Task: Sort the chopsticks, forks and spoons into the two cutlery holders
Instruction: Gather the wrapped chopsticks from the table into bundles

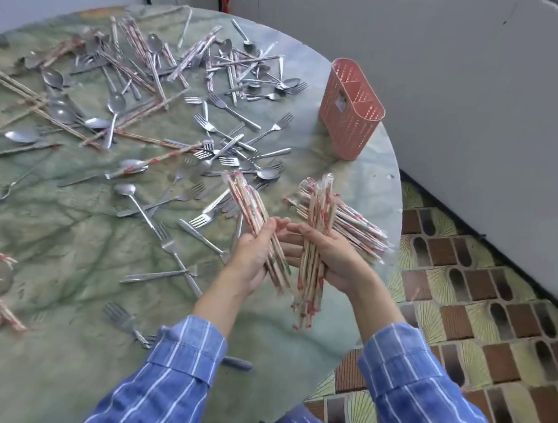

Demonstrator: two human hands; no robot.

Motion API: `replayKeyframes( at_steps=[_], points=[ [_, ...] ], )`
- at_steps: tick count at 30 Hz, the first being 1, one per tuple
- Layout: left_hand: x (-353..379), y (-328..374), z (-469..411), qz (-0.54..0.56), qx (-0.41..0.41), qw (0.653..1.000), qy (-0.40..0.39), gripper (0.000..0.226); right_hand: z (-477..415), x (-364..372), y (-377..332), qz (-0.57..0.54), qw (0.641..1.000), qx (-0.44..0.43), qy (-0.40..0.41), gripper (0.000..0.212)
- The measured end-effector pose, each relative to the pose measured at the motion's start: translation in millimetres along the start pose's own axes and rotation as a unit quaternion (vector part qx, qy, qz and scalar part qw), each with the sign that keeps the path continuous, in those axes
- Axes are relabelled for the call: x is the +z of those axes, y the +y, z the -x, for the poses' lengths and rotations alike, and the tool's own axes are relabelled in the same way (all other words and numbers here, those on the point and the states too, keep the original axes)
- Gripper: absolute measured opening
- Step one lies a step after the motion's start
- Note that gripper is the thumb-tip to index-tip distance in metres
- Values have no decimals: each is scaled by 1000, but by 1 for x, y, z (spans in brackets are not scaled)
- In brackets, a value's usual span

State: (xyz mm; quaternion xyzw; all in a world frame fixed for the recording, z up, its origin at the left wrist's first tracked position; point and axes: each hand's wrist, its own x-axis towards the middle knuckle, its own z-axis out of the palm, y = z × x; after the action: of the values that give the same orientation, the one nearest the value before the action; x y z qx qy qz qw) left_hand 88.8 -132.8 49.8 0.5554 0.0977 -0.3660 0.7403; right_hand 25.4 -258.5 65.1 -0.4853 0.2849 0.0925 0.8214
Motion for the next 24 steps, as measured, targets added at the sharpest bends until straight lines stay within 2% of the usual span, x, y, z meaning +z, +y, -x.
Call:
replayKeyframes(
  at_steps=[6,11,15,18,20,24],
  points=[
    [17,-6,-4,-7,-18,1000,21,21,5,-29,-9,-14,1000,-2,12,30],
    [41,-17,-22,-15,-29,997,68,20,-10,-54,-32,35,999,16,-3,30],
    [69,-30,-43,22,-33,992,120,9,-30,-81,-62,80,996,28,-5,32],
    [98,-37,-52,45,-48,990,122,10,-45,-102,-86,133,990,32,-17,32],
    [113,-46,-60,43,-72,990,111,15,-54,-114,-98,207,977,36,-28,33],
    [127,-68,-78,-4,-86,985,150,36,-76,-127,-112,394,918,34,-23,37]
  ],
)
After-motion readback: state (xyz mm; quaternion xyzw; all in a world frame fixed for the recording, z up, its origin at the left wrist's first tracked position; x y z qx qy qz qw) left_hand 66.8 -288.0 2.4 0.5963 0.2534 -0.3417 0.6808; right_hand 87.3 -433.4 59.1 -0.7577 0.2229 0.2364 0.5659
